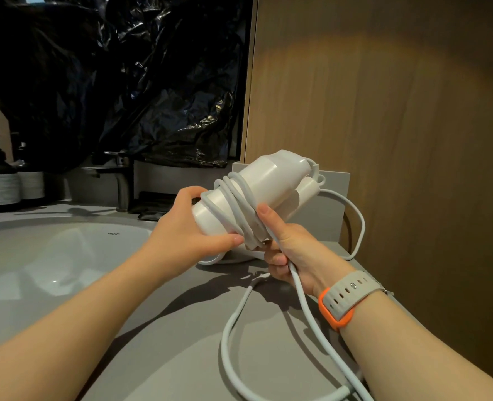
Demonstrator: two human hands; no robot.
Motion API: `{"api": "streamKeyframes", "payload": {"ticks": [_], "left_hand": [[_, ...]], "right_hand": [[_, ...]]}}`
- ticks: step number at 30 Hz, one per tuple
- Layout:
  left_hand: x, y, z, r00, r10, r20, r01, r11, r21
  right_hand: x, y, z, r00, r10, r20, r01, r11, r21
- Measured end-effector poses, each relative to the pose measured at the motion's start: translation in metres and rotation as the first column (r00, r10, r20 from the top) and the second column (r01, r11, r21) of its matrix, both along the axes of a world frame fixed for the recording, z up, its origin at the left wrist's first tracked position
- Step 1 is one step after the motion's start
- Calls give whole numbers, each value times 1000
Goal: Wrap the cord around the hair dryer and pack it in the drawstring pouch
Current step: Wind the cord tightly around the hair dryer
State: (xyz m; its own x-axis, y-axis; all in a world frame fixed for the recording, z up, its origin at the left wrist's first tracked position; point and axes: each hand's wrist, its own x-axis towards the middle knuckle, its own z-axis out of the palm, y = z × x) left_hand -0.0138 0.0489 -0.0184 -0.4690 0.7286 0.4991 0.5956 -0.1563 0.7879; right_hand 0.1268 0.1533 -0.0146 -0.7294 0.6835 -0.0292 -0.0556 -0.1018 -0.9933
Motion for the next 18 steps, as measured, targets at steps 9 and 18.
{"api": "streamKeyframes", "payload": {"ticks": [9, 18], "left_hand": [[-7, 2, 0, 1000, -25, 19, 24, 998, 52], [-13, 5, -2, 996, -46, 75, 41, 997, 64]], "right_hand": [[5, -2, 2, 995, 95, -26, -96, 995, -12], [7, -3, 2, 987, 143, -79, -149, 986, -78]]}}
